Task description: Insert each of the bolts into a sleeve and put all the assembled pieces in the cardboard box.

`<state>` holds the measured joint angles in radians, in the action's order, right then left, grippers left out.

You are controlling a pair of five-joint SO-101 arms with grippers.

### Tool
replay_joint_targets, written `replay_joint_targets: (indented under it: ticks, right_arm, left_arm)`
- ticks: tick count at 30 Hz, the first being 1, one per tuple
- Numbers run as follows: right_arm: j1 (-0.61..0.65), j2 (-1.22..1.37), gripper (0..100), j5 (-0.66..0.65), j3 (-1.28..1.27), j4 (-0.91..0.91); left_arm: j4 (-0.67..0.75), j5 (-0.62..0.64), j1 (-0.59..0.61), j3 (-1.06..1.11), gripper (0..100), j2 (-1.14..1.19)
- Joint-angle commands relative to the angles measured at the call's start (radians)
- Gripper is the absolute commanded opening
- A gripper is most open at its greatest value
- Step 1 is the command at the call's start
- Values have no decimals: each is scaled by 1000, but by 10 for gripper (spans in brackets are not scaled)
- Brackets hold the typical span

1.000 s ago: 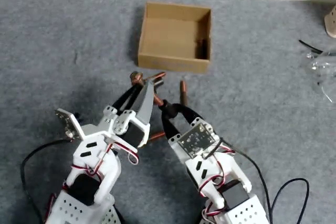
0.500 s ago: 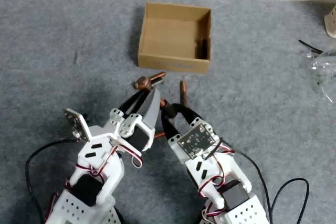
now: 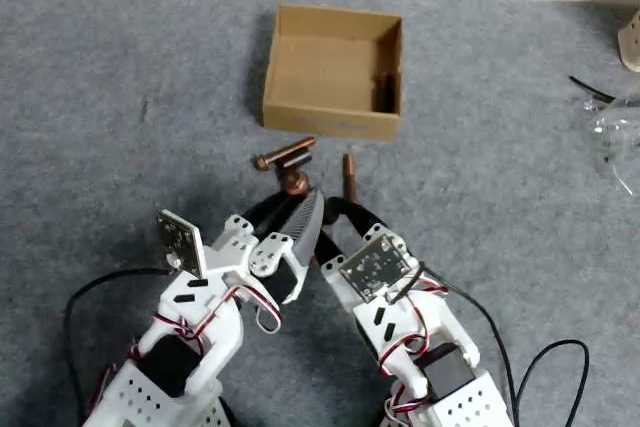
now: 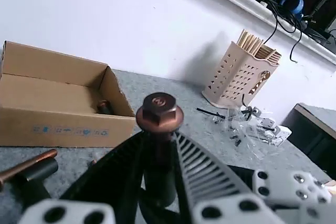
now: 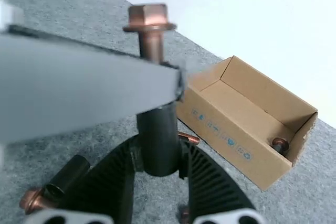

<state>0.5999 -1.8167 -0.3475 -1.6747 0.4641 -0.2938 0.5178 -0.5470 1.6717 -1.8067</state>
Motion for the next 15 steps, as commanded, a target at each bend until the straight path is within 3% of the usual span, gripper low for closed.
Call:
replay_joint_targets:
  ticks: [1, 6, 12, 15]
  right_arm:
    - [-21, -18, 5, -14, -110, -2]
    - [-21, -18, 5, -14, -110, -2]
    - [-22, -18, 5, -14, -111, -2]
    - [-33, -18, 5, -14, -113, -2]
  left_arm:
    - [0, -31, -16, 21, 6, -13]
    - [0, -29, -13, 24, 20, -13]
    - [-69, -21, 31, 22, 266, -12]
    - [-83, -21, 61, 21, 327, -13]
